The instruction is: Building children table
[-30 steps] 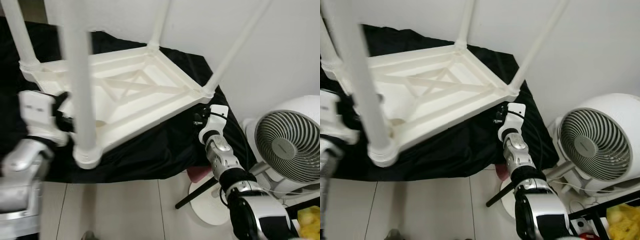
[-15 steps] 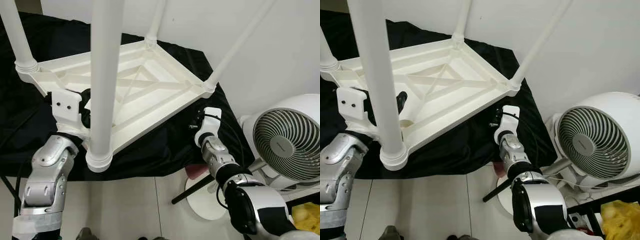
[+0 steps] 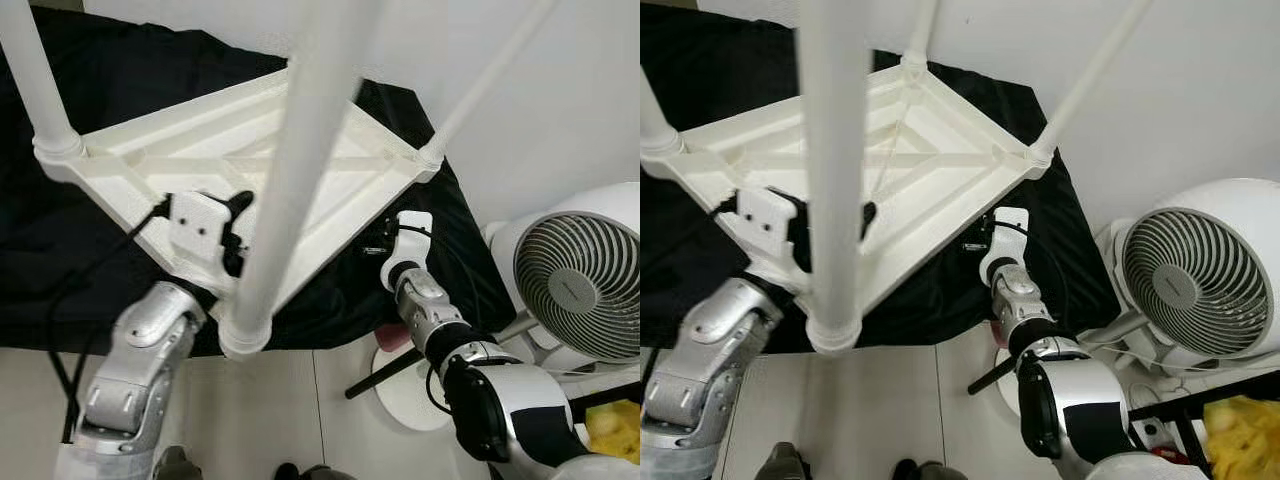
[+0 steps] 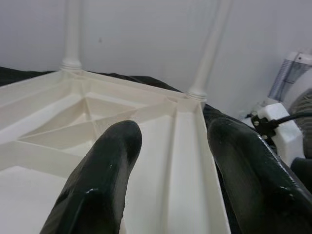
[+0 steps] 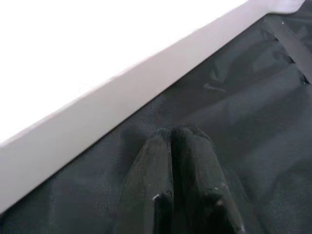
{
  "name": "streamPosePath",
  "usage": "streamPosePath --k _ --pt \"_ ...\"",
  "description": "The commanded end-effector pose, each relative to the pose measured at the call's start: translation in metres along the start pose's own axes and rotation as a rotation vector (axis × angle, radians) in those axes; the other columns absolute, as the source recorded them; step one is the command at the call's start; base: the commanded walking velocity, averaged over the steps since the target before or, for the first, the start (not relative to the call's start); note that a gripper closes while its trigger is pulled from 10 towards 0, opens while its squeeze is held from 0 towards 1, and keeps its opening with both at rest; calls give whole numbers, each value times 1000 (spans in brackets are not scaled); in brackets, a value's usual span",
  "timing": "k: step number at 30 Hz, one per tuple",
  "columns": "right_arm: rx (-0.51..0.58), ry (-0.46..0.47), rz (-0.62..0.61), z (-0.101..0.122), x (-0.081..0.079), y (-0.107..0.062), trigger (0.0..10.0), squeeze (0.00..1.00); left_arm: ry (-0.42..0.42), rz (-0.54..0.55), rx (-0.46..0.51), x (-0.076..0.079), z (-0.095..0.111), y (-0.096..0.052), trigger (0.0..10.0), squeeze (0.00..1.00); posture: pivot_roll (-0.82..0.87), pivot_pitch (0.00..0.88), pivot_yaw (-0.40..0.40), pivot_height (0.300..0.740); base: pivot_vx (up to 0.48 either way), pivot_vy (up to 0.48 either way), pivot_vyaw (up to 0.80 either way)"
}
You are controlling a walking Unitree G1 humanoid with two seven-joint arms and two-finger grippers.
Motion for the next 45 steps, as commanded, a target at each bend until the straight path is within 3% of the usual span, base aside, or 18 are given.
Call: streamPosePath --k 1,4,11,14,16,29,40,42,45 --pt "-16 -19 -1 -8 4 -3 10000 0 -20 -99 0 19 0 0 10000 0 164 188 -248 740 0 0 0" --pt "-6 15 51 -7 -9 -2 10000 0 -7 -180 -8 33 1 0 10000 0 170 180 -246 740 0 0 0" --pt "13 17 123 -2 -27 1 10000 0 15 -209 -4 39 6 0 10000 0 177 175 -246 740 0 0 0" --pt "29 66 258 5 -52 2 10000 0 2 -205 -1 41 10 1 10000 0 186 169 -245 740 0 0 0" --pt "32 84 298 6 -58 2 10000 0 -1 -205 0 41 11 1 10000 0 186 169 -245 740 0 0 0" --pt "41 66 324 14 -73 5 10000 0 -14 -204 17 47 16 8 10000 0 170 158 -229 740 0 0 0" --pt "105 29 230 22 -46 5 10000 0 49 -151 -22 31 5 6 10000 0 165 145 -232 740 0 0 0" --pt "152 21 205 23 -27 -1 10000 0 91 -138 -45 16 0 2 10000 0 153 134 -232 740 0 0 0" --pt "211 20 185 28 -9 -8 10000 0 126 -133 -72 1 -5 -4 10000 0 140 123 -227 740 0 0 0"
Point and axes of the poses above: a point about 5 cm out from each wrist's last joint towards the gripper, its own y axis pointing out of the wrist towards the gripper, its own z axis along the axis of the wrist's last joint, x = y × z, the point moved 3 cm from there along y, pointing out of the wrist towards the gripper, and after that the axes turned 11 degrees about y, right-handed, at the moved point
